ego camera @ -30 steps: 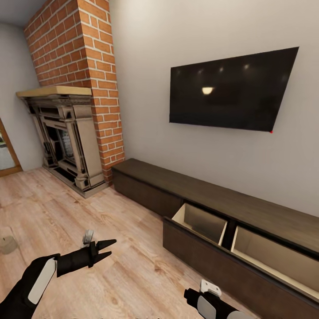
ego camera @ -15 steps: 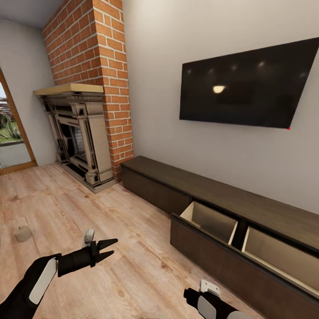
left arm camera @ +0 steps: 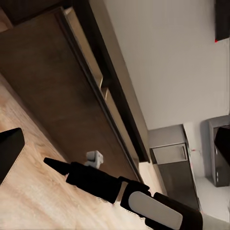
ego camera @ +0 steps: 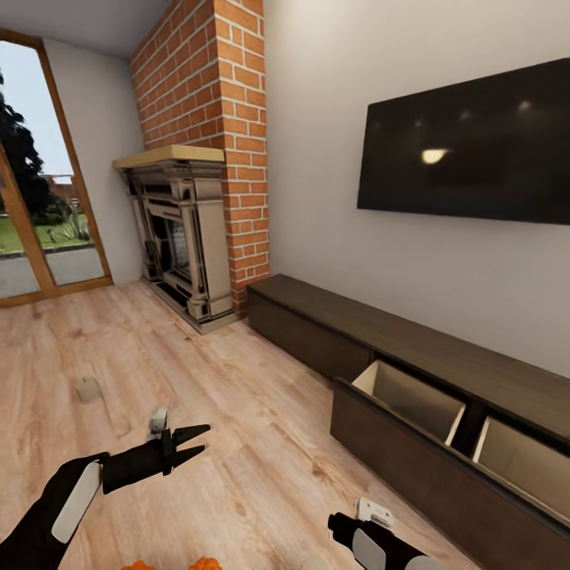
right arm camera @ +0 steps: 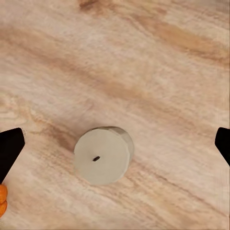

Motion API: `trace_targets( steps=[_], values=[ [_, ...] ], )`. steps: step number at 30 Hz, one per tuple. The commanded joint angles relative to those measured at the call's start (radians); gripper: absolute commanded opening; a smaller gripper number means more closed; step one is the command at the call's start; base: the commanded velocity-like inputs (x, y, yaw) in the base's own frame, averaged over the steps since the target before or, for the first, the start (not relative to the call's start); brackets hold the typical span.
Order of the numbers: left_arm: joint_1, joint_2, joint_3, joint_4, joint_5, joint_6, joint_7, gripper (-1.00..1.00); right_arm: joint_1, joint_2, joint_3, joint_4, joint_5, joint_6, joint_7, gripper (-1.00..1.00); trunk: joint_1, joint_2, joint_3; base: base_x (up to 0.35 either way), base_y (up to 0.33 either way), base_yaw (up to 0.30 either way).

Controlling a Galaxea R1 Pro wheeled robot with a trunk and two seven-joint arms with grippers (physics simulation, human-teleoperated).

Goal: Place each of the two pumpkins and all three candles from the living room inside a cabinet in the living room (use any cabinet), then make sure every cabinet is closed, and position the cauldron so it is next to a table in the living room.

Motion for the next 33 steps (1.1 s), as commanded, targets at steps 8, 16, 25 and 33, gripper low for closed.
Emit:
trace_targets(
  steps=[8,16,25,33],
  values=[
    [0.0,0.0,-0.014,0.0,0.0,0.004,-0.004,1.0,0.0,-0.002,0.009,-0.002,-0.005,-0.003,-0.002,1.0,0.031,-0.057,-0.026,0.0,0.0,0.18],
    [-0.001,-0.002,-0.024,0.0,0.0,0.004,-0.006,1.0,0.0,-0.002,0.009,-0.002,-0.005,-0.004,-0.002,1.0,0.061,-0.113,-0.05,0.0,0.0,0.139],
    [0.0,-0.001,-0.034,-0.001,0.014,0.004,-0.007,1.0,0.0,-0.001,0.009,-0.002,-0.005,-0.03,-0.003,1.0,0.096,-0.176,-0.077,0.0,0.0,0.072],
    [-0.001,0.006,-0.058,-0.001,0.017,0.004,-0.087,1.0,0.0,0.0,0.01,-0.001,-0.005,-0.047,-0.006,1.0,0.12,-0.218,-0.104,0.0,0.0,0.001]
  ],
)
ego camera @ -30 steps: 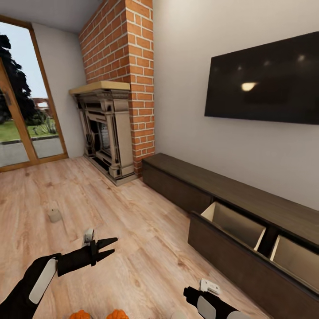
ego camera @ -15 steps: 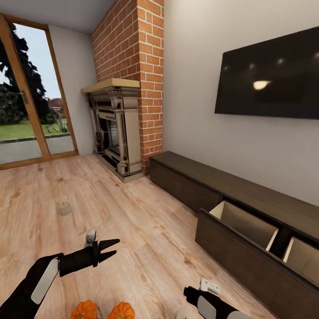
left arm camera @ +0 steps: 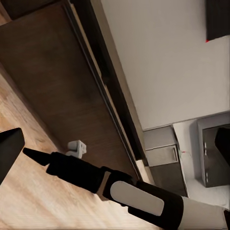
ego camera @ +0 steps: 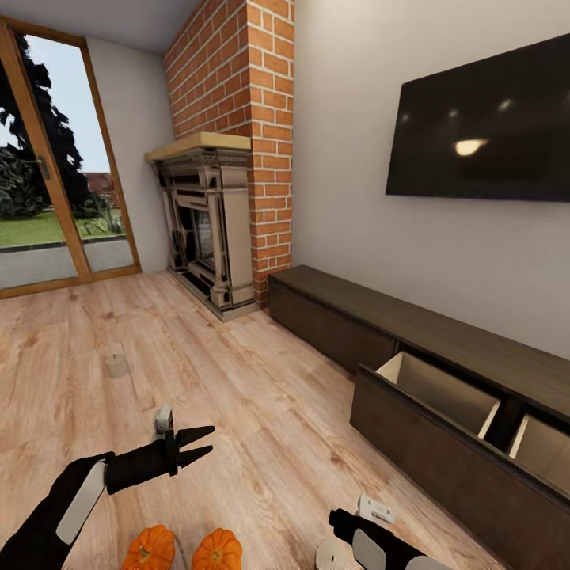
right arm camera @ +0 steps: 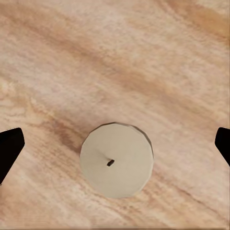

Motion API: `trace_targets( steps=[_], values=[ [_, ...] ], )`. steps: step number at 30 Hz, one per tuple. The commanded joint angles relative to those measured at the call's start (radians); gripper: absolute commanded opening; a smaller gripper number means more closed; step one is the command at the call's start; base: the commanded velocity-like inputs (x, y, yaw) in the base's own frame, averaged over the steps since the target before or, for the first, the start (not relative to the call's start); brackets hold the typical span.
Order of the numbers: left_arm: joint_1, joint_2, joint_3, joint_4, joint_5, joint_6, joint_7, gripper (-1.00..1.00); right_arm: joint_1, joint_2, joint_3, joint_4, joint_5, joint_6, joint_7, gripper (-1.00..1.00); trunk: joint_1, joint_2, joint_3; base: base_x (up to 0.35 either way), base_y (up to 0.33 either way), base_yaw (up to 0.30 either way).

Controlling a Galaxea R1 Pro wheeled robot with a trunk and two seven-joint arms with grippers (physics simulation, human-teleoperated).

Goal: Place each of the two pumpkins and all three candles from the living room inside a cabinet in the living room (use any cabinet), then make sure every cabinet is closed, and position the cauldron so it is next to a table in the living room.

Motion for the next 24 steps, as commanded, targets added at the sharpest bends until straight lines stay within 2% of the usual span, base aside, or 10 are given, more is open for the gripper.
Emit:
trace_targets(
  steps=[1,8,11,12,15,18,24],
  values=[
    [-0.001,0.002,-0.001,0.001,0.0,0.004,-0.005,1.0,0.0,0.0,0.009,-0.001,-0.008,0.0,-0.005,1.0,0.0,-0.001,-0.005,0.0,0.0,0.0],
    [-0.001,0.008,-0.002,0.001,0.002,0.004,-0.015,1.0,0.0,0.0,0.009,-0.002,-0.009,0.0,-0.004,1.0,0.003,-0.002,-0.032,0.0,0.0,0.0],
    [-0.001,0.012,-0.003,0.001,0.002,0.004,-0.068,1.0,0.0,0.001,0.009,-0.002,-0.008,-0.001,-0.004,1.0,0.005,-0.003,-0.044,0.0,0.0,0.0],
    [0.0,0.024,-0.005,0.002,0.002,0.004,-0.107,1.0,0.0,0.001,0.009,-0.002,-0.007,-0.001,-0.004,1.0,0.005,-0.003,-0.048,0.0,0.0,0.0],
    [0.0,0.041,-0.028,0.003,0.003,0.004,-0.147,1.0,0.0,0.001,0.009,-0.002,-0.007,-0.002,-0.004,1.0,0.006,-0.004,-0.059,0.0,0.0,0.0],
    [-0.001,0.046,-0.042,0.003,0.003,0.004,-0.16,1.0,0.0,0.001,0.009,-0.002,-0.007,-0.004,-0.003,1.0,0.008,-0.005,-0.071,0.0,0.0,0.0],
    [-0.001,0.048,-0.047,0.0,0.002,0.004,-0.164,1.0,0.0,0.001,0.01,-0.002,-0.006,-0.008,-0.002,1.0,0.011,-0.006,-0.094,0.0,0.0,0.0]
  ],
)
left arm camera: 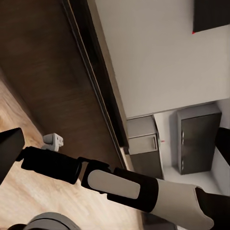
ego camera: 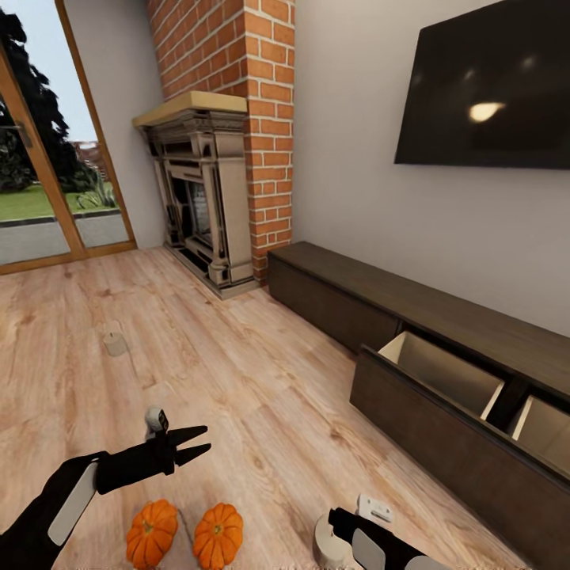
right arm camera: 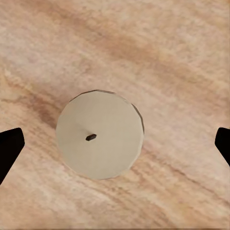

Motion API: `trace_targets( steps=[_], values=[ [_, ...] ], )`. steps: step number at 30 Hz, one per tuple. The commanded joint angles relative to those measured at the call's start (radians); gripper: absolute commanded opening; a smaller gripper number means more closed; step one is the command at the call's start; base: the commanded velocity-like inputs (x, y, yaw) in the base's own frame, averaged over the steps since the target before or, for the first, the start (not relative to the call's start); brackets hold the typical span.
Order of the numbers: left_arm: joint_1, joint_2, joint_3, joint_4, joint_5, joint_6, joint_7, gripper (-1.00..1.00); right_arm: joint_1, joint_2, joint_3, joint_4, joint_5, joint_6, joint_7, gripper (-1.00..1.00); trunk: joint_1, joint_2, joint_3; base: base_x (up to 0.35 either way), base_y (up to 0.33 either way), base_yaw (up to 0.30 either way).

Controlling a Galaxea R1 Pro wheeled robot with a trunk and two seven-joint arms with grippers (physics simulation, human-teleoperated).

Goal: Place each of the two pumpkins and all three candles from the living room inside a cabinet in the living room (use any cabinet), then make sure every cabinet is closed, and position the cauldron so it is next to a table in the living room.

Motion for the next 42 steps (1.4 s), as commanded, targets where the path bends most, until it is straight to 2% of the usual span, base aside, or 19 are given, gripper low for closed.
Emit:
trace_targets(
  steps=[1,7,10,12,15,40,42],
  values=[
    [0.0,0.001,0.0,0.0,0.002,0.006,-0.002,1.0,0.0,0.0,0.009,-0.001,-0.009,-0.001,-0.005,1.0,0.0,-0.001,-0.005,0.0,0.0,0.0],
    [0.0,0.004,0.0,0.0,0.003,0.006,-0.007,1.0,0.0,0.0,0.009,-0.001,-0.009,-0.003,-0.004,1.0,0.001,-0.001,-0.009,0.0,0.0,0.0],
    [0.0,0.01,-0.001,0.0,0.002,0.006,-0.046,1.0,0.0,0.0,0.009,-0.001,-0.009,-0.003,-0.004,1.0,0.001,-0.001,-0.009,0.0,0.0,0.0],
    [0.0,0.023,-0.003,0.0,0.002,0.006,-0.072,1.0,0.0,0.0,0.009,-0.001,-0.009,-0.003,-0.004,1.0,0.001,-0.001,-0.009,0.0,0.009,0.0],
    [-0.001,0.03,-0.003,0.001,0.002,0.006,-0.082,1.0,0.0,0.0,0.009,-0.001,-0.009,-0.003,-0.003,1.0,0.001,-0.001,-0.009,0.023,0.068,0.0],
    [0.0,0.033,-0.003,0.0,0.002,0.006,-0.089,1.0,0.0,-0.002,0.009,-0.001,-0.009,-0.003,-0.002,1.0,0.001,-0.001,-0.009,0.05,0.055,0.0],
    [0.0,0.033,-0.003,0.0,0.002,0.006,-0.089,1.0,0.0,-0.002,0.009,-0.001,-0.009,-0.003,-0.002,1.0,0.002,-0.001,-0.016,0.0,0.0,0.0]
  ],
)
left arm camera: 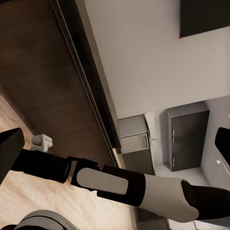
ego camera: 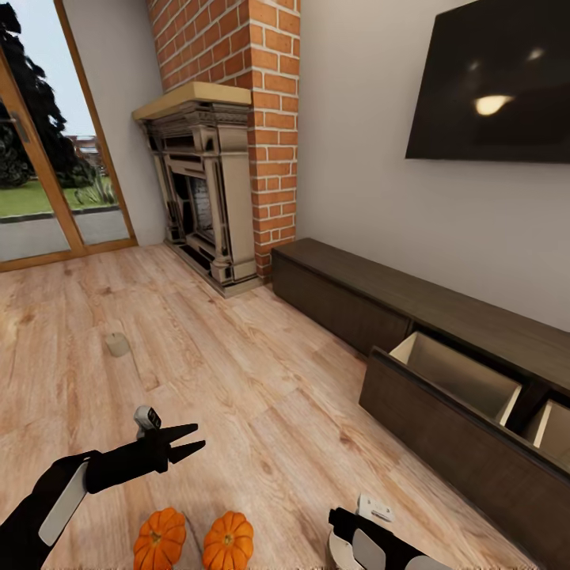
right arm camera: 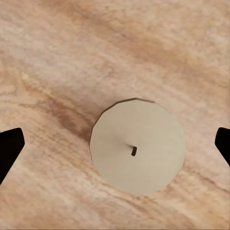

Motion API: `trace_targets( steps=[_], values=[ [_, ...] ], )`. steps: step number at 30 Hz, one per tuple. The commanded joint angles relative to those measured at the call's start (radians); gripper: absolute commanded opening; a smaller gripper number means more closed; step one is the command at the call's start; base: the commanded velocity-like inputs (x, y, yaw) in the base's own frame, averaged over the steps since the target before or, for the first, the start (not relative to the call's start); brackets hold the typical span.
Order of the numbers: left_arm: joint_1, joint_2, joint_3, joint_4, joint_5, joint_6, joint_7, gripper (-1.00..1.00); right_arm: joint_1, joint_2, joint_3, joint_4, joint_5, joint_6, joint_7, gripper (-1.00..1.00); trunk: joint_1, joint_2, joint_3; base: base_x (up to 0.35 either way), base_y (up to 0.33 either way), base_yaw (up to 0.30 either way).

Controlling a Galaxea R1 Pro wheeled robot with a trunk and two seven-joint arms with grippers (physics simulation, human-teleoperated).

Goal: Place each of the two pumpkins and all three candles from the living room inside a cabinet in the living room (use any cabinet), then make sure every cabinet is closed, and position the cauldron so it is next to a table in the living room.

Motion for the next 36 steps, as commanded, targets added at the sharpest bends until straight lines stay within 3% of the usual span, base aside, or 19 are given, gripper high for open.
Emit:
trace_targets(
  steps=[1,16,23,29,36],
  values=[
    [0.0,0.0,0.0,-0.001,0.002,0.008,-0.001,1.0,0.0,0.0,0.008,-0.001,-0.009,-0.002,-0.005,1.0,0.0,-0.001,-0.005,0.0,0.0,0.0],
    [0.0,-0.002,-0.002,-0.002,0.002,0.008,-0.001,1.0,0.0,-0.001,0.009,0.01,-0.008,-0.075,-0.005,1.0,0.007,-0.004,-0.063,0.0,0.0,0.0],
    [0.0,-0.002,-0.023,-0.002,0.002,0.008,-0.001,1.0,0.0,0.0,0.01,0.009,-0.007,-0.103,-0.005,1.0,0.01,-0.006,-0.09,0.0,0.0,0.0],
    [0.0,-0.002,-0.025,-0.002,0.002,0.008,-0.001,1.0,0.0,0.0,0.016,0.002,0.038,-0.117,-0.006,1.0,0.013,-0.007,-0.113,0.0,0.0,0.0],
    [0.0,-0.002,-0.029,-0.002,0.003,0.008,-0.001,1.0,0.0,0.0,0.017,0.001,0.046,-0.12,-0.006,1.0,0.016,-0.009,-0.14,0.0,0.0,0.0]
  ],
)
